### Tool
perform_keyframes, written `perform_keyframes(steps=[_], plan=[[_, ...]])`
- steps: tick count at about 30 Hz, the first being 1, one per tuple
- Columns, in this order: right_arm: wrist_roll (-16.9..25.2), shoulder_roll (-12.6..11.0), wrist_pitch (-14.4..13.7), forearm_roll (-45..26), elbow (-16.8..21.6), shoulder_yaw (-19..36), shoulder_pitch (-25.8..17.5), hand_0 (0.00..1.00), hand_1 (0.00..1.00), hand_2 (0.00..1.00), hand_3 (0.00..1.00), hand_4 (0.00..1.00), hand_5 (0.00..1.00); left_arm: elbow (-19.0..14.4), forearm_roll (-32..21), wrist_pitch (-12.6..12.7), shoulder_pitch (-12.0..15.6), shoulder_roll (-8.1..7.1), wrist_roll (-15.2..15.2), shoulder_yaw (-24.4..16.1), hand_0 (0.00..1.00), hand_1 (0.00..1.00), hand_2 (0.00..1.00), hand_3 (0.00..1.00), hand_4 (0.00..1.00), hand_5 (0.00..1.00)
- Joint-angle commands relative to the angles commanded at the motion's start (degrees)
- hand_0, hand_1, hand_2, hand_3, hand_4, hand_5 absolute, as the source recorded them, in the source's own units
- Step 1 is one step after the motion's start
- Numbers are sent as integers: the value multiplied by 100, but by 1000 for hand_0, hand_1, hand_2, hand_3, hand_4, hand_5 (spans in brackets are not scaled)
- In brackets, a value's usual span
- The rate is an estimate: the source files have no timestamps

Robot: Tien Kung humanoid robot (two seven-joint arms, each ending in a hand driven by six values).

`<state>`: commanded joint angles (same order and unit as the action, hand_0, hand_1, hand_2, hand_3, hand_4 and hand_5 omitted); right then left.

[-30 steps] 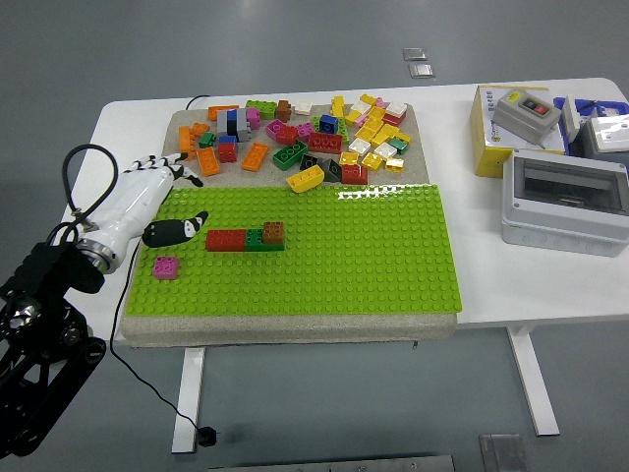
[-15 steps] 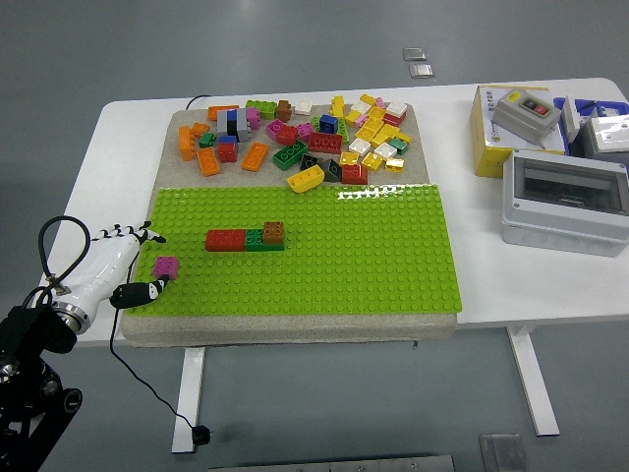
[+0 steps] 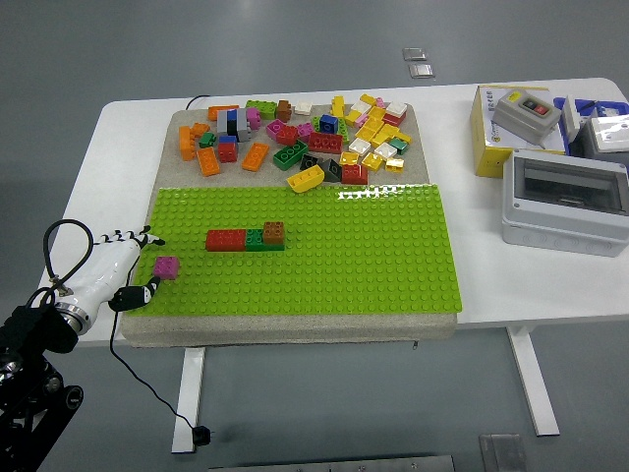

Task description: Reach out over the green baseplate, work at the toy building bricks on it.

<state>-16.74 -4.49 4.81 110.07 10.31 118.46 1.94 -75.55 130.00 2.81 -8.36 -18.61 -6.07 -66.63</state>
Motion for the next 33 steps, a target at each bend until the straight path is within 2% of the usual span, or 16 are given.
perform_keyframes(steps=[6, 16, 23, 33], plan=[[-8, 9, 5, 31, 0, 13, 2, 697, 611, 571, 691, 372, 885, 73, 0, -41, -10, 39, -21, -8, 998, 957, 996, 809, 605, 127], [-29, 21, 21, 97, 0, 28, 11, 697, 611, 574, 693, 372, 890, 15, -1, -130, -3, 72, -55, -55, 998, 961, 998, 795, 600, 126], [-36, 26, 28, 131, 0, 29, 23, 697, 611, 581, 692, 371, 890, -98, -176, -213, 52, 181, -70, -206, 998, 961, 998, 794, 599, 125], [-33, 29, 31, 104, 0, 20, 21, 696, 611, 581, 694, 371, 891, -54, -204, -254, -9, 253, -71, -238, 998, 961, 998, 792, 599, 126]])
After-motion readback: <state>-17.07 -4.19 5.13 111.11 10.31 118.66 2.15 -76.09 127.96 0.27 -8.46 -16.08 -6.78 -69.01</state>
